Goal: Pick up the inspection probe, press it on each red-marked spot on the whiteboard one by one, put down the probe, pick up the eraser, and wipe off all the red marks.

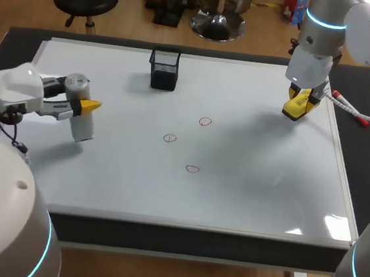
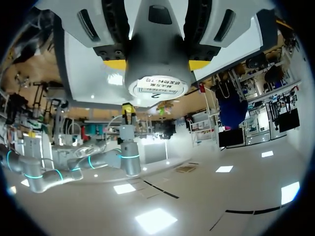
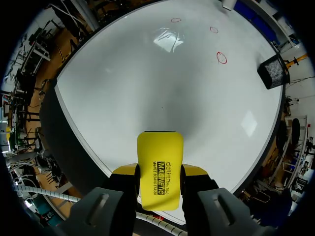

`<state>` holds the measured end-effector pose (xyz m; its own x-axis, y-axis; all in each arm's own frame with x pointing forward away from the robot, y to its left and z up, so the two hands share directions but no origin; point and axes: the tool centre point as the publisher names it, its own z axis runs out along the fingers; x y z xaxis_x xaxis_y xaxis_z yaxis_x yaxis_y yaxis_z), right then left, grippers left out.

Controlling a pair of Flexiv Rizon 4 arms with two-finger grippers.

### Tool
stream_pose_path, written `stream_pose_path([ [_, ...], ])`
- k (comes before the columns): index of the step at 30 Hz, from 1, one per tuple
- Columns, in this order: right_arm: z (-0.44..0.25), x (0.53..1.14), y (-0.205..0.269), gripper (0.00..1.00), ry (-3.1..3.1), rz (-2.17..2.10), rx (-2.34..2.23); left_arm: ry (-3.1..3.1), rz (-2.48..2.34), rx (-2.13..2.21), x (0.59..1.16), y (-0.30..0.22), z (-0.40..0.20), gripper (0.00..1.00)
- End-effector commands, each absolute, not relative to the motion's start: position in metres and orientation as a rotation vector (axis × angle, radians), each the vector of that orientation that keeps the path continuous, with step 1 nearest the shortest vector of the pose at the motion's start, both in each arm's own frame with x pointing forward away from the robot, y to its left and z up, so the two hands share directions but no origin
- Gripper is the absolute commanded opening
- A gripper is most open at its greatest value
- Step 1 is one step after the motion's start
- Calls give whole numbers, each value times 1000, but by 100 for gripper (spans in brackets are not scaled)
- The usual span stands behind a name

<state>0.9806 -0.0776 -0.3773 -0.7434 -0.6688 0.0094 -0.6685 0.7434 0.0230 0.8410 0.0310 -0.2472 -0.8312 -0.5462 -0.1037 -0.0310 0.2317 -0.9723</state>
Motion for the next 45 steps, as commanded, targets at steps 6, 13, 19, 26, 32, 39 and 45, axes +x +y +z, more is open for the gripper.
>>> stream_pose_path([
  [6, -377, 982, -78, 0, -2913, -25, 1119, 2063, -1617, -554, 828, 45, -244, 0],
  [13, -377, 982, -78, 0, -2913, -25, 1119, 2051, -1612, -566, 829, 48, -245, 0],
  [19, -377, 982, -78, 0, -2913, -25, 1119, 2036, -1609, -578, 829, 50, -244, 0],
  [26, -377, 982, -78, 0, -2913, -25, 1119, 2036, -1609, -578, 829, 50, -244, 0],
  [32, -377, 982, -78, 0, -2913, -25, 1119, 2036, -1609, -578, 829, 50, -244, 0],
  [39, -376, 978, -65, 0, -2873, 27, 1165, 2036, -1609, -578, 829, 50, -244, 0],
  [45, -373, 965, -29, 0, -2822, 67, 1288, 2036, -1609, -578, 829, 50, -244, 0],
])
